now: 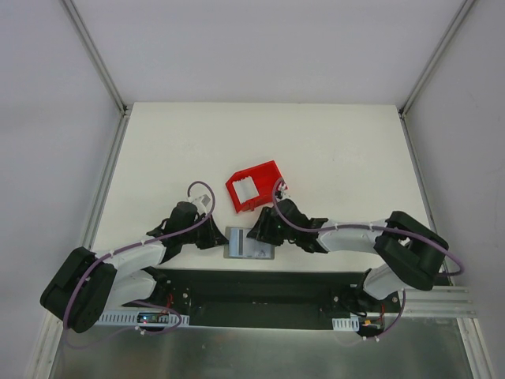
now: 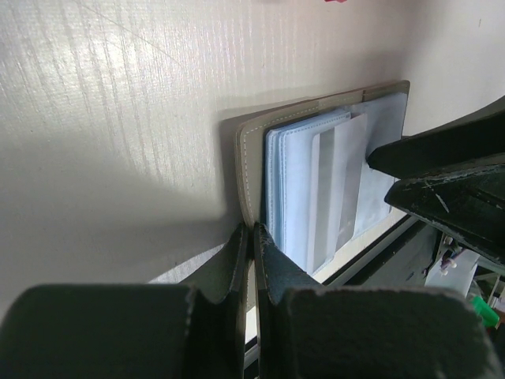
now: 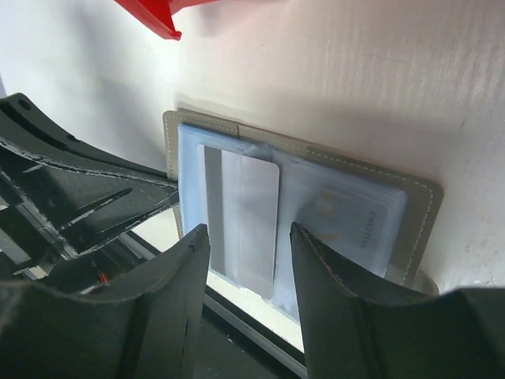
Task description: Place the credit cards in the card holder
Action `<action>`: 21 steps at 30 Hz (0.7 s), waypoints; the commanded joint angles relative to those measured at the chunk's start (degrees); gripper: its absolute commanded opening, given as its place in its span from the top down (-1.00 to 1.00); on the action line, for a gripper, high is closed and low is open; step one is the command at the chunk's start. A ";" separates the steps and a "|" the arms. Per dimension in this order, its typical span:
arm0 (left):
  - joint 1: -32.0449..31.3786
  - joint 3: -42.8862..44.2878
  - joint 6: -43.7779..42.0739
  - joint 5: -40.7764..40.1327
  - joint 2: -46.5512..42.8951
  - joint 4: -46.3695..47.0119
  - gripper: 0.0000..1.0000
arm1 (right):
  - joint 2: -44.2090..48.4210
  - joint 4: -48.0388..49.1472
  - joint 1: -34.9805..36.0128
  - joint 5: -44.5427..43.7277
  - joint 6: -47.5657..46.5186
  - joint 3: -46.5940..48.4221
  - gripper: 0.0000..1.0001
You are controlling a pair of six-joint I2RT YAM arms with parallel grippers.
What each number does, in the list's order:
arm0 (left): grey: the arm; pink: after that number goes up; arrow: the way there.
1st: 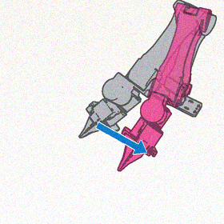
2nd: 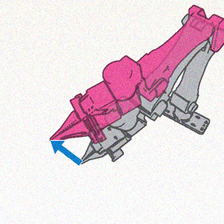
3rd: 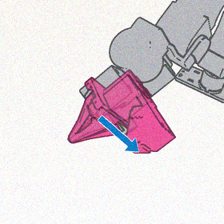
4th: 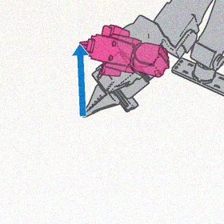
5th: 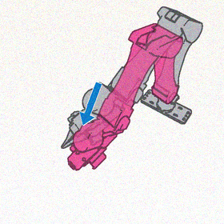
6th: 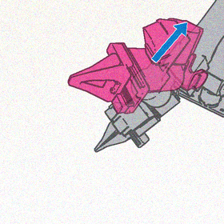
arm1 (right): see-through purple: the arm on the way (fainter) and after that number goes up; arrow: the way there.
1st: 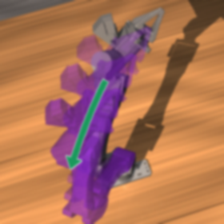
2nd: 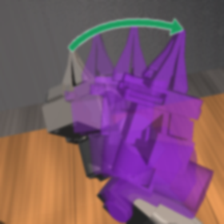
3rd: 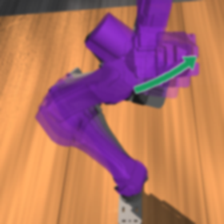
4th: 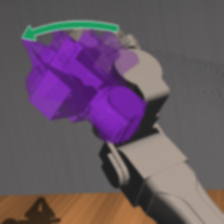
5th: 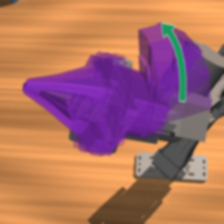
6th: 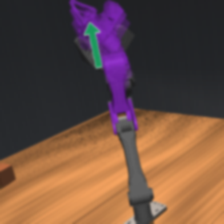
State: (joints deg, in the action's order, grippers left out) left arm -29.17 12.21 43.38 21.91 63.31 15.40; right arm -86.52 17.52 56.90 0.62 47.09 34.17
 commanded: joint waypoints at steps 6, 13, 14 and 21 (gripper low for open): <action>0.16 -0.61 -0.13 -1.17 -0.91 -0.72 1.00 | -6.29 -6.88 2.60 3.33 -3.23 7.92 0.17; 0.08 -0.87 0.04 -0.99 -1.34 -0.72 1.00 | -7.88 -5.66 3.04 4.56 -3.85 10.39 0.36; 0.08 -0.87 -0.04 -0.99 -1.35 -0.72 1.00 | -7.79 -5.57 2.95 4.56 -3.94 10.47 0.44; 0.08 -0.78 0.04 -0.73 -1.35 -0.72 1.00 | -7.43 -3.99 3.12 5.62 -4.29 10.39 0.78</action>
State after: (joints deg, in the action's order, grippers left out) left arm -29.15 12.14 43.38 21.89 62.65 14.61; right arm -94.11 11.44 59.13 3.36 42.87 42.68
